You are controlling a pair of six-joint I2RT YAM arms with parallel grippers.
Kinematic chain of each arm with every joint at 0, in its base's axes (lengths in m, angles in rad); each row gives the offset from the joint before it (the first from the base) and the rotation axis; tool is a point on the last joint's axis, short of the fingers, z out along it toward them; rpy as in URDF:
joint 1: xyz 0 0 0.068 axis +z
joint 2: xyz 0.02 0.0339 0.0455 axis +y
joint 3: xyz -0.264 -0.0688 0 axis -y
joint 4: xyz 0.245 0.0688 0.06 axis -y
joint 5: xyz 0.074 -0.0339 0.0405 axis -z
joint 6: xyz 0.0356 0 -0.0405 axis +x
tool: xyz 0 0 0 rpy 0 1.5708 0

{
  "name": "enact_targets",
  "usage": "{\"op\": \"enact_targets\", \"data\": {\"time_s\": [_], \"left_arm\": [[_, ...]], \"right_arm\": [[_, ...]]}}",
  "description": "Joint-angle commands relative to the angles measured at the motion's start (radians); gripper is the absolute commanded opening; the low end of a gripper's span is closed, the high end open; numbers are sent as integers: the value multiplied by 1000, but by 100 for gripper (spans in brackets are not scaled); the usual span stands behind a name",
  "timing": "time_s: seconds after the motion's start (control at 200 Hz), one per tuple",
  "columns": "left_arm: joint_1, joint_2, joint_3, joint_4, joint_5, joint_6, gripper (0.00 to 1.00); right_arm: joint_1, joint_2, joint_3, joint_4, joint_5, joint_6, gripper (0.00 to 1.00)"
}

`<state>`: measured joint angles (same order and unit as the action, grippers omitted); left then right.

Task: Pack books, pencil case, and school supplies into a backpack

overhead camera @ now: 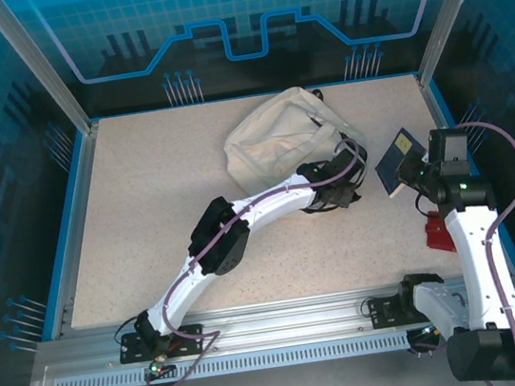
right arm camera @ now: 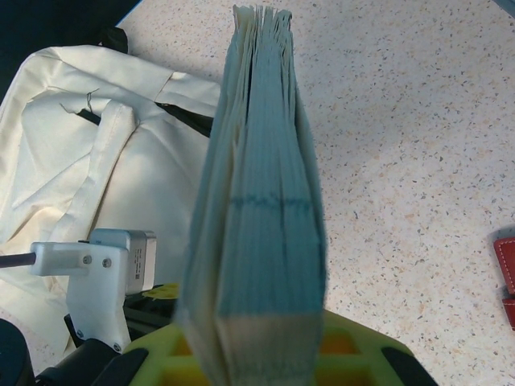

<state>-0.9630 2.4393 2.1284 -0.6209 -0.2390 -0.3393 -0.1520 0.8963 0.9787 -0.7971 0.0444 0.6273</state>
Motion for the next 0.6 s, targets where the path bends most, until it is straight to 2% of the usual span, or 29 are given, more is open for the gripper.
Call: {"op": "enact_targets", "data": {"time_s": [0.0, 0.21, 0.305, 0.44, 0.595], "left_arm": [[9, -115, -5, 10, 3, 21, 0], [45, -307, -119, 56, 11, 33, 0], [68, -384, -161, 73, -7, 48, 0], [104, -478, -203, 79, -96, 63, 0], [128, -575, -259, 134, -109, 72, 0]], "right_arm": [[-16, -22, 8, -2, -9, -9, 1], [-16, -53, 25, -45, -46, -36, 1], [-16, -76, 29, -62, -100, -49, 1], [-16, -121, 30, -63, -212, -34, 0], [-16, -135, -11, 26, -448, 39, 0]]}}
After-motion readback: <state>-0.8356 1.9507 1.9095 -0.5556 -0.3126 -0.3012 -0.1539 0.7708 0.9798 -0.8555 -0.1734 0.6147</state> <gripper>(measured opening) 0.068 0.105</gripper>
